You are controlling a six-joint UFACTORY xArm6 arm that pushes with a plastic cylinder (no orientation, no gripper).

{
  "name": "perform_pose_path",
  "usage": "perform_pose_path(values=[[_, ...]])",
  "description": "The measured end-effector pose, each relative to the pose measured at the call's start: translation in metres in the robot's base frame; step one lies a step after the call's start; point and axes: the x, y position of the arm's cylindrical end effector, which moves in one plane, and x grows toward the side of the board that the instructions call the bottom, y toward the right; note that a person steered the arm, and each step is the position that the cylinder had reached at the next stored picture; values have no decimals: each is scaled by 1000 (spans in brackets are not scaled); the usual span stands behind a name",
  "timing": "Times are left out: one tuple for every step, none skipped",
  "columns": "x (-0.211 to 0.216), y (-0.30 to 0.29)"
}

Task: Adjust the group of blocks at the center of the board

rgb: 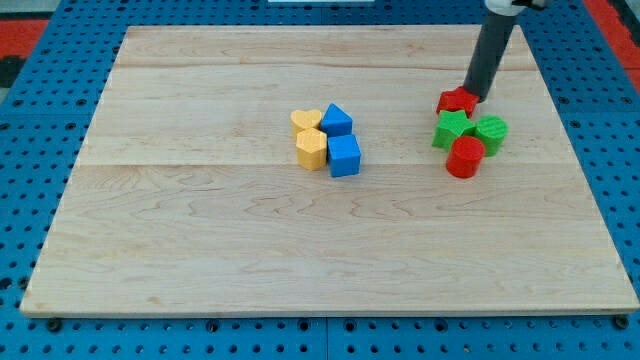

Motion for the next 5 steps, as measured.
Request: perform_pose_path(values=[[4,-29],[5,-42],[-5,-65],[-11,-129],[-10,-201]])
